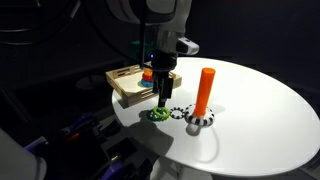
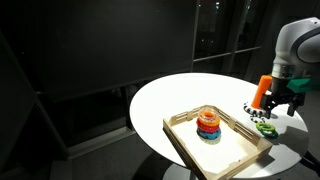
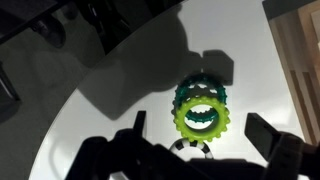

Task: Pick up the lime green ring and put it in the tray

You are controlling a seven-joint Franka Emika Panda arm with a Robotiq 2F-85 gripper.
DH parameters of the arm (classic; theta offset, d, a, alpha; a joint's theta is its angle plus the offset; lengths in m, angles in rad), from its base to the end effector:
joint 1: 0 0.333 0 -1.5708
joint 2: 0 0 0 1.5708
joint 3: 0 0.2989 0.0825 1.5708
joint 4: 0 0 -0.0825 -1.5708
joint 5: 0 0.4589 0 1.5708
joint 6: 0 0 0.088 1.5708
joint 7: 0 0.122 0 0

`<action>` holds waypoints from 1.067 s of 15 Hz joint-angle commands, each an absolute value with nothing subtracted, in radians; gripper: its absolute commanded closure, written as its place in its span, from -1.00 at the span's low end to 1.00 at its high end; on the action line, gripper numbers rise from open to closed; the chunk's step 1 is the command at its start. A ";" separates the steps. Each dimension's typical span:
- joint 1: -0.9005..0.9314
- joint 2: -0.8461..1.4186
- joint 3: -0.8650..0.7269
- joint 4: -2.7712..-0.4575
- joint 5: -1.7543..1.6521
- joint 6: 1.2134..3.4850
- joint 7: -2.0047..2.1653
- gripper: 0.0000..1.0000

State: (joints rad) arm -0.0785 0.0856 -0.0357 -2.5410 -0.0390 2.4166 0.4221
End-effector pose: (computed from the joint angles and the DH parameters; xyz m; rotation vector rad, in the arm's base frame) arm 0.4631 -0.0543 0.1274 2.9710 -0.7659 -0.3134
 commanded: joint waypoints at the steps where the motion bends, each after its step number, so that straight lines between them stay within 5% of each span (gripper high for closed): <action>1: -0.070 0.142 -0.056 -2.553 -0.014 2.511 0.387 -1.00; 16: -0.034 0.258 -0.058 -2.550 0.078 2.682 0.349 -1.00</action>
